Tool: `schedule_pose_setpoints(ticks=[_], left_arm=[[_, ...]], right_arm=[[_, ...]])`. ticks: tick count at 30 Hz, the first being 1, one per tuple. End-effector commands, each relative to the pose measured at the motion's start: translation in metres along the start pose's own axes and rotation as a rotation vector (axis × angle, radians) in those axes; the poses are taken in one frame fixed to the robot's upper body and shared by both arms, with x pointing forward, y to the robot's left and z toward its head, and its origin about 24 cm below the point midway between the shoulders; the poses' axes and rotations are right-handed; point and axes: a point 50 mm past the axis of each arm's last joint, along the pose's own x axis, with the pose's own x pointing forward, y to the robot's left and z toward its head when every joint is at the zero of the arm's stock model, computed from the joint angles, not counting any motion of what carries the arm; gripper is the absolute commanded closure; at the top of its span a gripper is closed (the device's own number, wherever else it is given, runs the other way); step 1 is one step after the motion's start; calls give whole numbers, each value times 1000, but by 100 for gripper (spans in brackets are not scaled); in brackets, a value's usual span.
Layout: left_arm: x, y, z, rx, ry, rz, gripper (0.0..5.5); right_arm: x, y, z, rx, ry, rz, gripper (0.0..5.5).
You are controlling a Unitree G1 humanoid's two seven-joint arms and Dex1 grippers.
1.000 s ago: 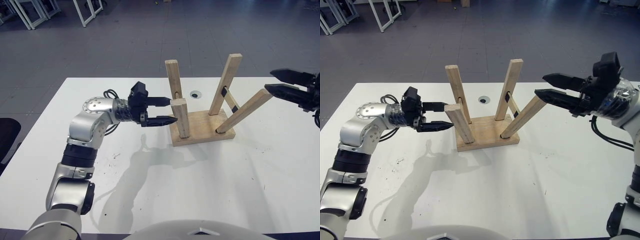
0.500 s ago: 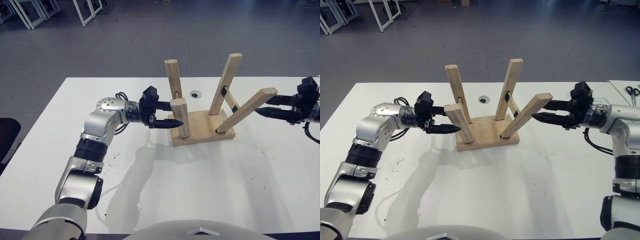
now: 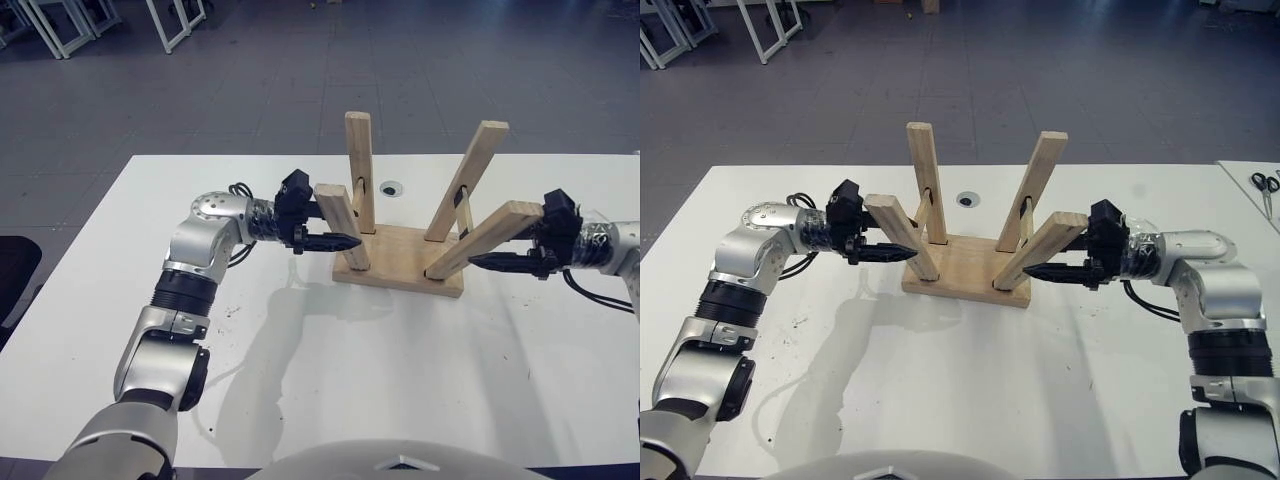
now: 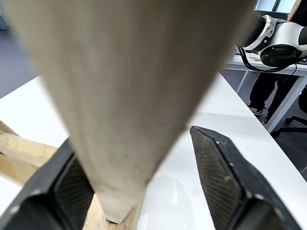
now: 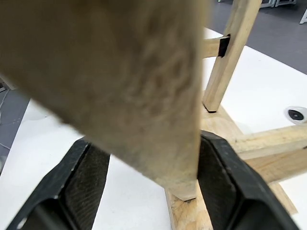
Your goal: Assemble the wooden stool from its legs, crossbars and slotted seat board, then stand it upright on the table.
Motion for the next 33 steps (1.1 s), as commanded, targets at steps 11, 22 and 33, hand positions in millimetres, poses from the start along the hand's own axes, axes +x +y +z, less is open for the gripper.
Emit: schedule_pose_setpoints(ticks=[11,22,33], left_arm=[[-34,-54,-7,-116,26,-91,297],[-35,-55,-3,-113,19,-66,354],[-37,-63,-7,-133,15,-83,382]], right_arm=[[6,34,3,33,-41,68,285],[7,36,4,19,-26,83,367],[5,39,-8,63,-6,87,370]])
